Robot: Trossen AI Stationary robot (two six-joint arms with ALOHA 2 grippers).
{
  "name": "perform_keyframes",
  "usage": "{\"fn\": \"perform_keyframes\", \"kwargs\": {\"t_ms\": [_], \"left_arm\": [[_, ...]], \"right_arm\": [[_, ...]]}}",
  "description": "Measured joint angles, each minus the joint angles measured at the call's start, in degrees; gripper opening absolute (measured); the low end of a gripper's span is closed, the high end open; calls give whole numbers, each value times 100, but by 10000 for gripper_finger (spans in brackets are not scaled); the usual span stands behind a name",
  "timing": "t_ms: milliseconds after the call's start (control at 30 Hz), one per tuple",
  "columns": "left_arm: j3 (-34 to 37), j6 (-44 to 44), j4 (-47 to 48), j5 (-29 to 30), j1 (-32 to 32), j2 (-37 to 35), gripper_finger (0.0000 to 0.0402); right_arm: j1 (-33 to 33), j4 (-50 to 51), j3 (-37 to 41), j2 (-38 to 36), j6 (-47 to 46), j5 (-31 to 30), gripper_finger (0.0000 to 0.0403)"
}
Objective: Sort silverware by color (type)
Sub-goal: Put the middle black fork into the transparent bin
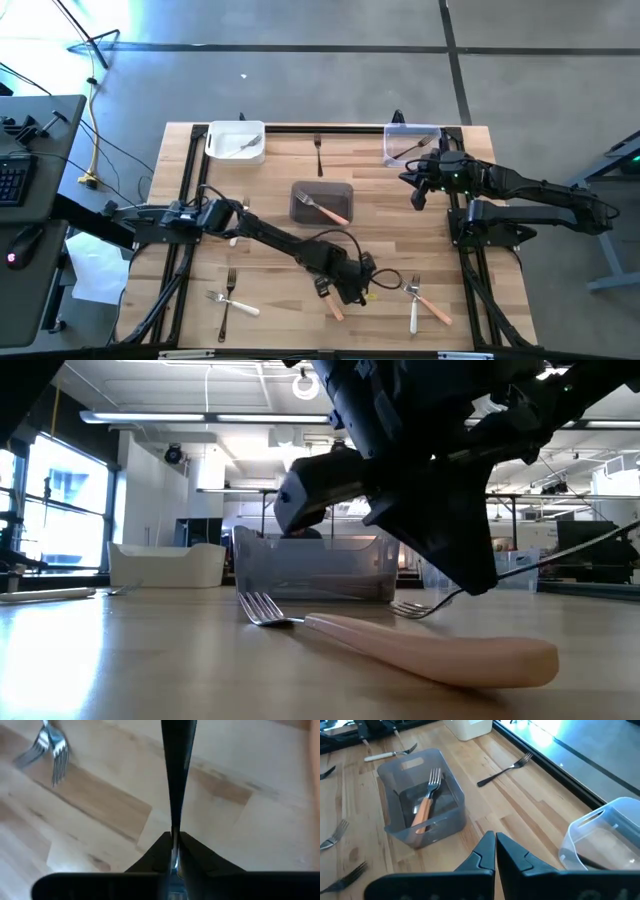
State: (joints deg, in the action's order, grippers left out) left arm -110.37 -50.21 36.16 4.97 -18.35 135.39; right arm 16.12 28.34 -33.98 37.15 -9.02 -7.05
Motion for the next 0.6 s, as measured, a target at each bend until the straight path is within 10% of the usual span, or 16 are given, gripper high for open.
{"fn": "perform_keyframes", "kwargs": {"t_ms": [333, 600], "left_arm": [[7, 1118, 389, 321, 120, -276, 104], [967, 2888, -373, 194, 20, -1424, 11]], "right_arm": [[-11, 447, 0, -7, -454, -5, 12], [-74, 903, -5, 225, -950, -386, 37]]}}
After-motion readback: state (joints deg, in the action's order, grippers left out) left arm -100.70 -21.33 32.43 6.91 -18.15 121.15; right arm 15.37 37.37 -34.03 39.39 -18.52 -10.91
